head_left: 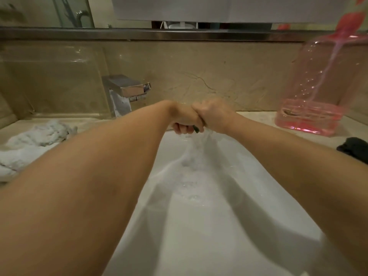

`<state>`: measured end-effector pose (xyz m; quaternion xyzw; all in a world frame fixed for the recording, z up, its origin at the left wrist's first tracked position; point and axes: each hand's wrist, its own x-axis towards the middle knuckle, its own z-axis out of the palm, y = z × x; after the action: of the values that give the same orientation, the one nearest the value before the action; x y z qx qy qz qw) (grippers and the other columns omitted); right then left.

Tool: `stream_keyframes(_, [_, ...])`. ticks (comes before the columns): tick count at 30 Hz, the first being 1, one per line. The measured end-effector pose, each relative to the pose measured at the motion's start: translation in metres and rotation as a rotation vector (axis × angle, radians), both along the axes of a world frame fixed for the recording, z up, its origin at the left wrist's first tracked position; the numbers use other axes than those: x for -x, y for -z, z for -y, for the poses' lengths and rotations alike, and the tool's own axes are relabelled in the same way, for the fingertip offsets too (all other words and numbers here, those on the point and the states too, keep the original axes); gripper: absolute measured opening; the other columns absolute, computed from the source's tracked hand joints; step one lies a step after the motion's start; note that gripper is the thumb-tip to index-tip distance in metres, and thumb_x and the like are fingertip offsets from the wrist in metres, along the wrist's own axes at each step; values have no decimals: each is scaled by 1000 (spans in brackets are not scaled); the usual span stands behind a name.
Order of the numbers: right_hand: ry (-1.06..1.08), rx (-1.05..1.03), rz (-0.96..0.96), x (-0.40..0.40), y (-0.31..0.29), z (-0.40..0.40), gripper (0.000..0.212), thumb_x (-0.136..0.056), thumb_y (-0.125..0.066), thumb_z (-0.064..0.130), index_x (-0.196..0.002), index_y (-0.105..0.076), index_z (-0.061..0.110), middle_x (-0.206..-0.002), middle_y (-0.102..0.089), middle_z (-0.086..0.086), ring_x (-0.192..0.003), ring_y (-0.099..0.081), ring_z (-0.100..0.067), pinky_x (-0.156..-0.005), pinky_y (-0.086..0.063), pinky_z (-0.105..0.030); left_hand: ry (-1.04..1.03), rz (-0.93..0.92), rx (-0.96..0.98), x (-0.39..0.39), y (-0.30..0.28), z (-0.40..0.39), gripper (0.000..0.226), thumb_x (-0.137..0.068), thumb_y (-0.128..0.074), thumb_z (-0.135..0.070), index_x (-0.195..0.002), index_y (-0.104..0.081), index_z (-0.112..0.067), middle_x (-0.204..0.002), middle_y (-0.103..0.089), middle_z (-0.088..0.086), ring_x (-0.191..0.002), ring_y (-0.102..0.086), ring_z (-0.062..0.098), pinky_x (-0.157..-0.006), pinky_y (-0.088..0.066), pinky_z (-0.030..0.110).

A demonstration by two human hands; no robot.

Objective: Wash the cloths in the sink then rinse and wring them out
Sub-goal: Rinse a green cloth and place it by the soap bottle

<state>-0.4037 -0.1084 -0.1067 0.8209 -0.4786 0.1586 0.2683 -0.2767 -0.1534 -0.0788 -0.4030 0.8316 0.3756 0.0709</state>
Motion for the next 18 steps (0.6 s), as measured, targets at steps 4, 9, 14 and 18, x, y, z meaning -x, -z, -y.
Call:
stream_keyframes(4, [-13, 17, -52, -5, -2, -9, 35, -45, -83, -4, -61, -54, 6, -47, -50, -6, -34, -43, -22, -39, -22, -18, 7, -37, -109, -11, 0, -9, 17, -94, -50, -12, -80, -43, -15, -52, -25, -5, -43, -15, 9, -44, -11, 21])
stream_keyframes(9, [-45, 111, -119, -20, -10, -31, 42, -35, -91, 2, -57, -55, 8, -44, -47, -3, -30, -36, -17, -47, 4, -11, 9, -79, -200, -26, -2, -27, 17, -94, -52, -10, -83, -40, -17, -55, -23, -3, -47, -13, 11, -43, -12, 22])
stream_keyframes(14, [-88, 87, 54, -49, -3, -47, 26, -56, -79, -1, -74, -61, 7, -60, -61, -8, -45, -56, -25, -44, -25, -17, 10, 90, 217, -55, -6, -57, 19, -91, -61, -20, -75, -55, -12, -61, -51, -1, -48, -41, 12, -44, -34, 22])
stream_keyframes(18, [198, -354, 153, -105, 1, -70, 57, -77, -72, 28, -123, -41, 18, -102, -62, -3, -88, -60, -28, -66, -47, -34, 27, 233, 647, -109, 7, -81, 23, -88, -64, -24, -109, -63, -15, -98, -63, 3, -86, -58, 20, -72, -44, 27])
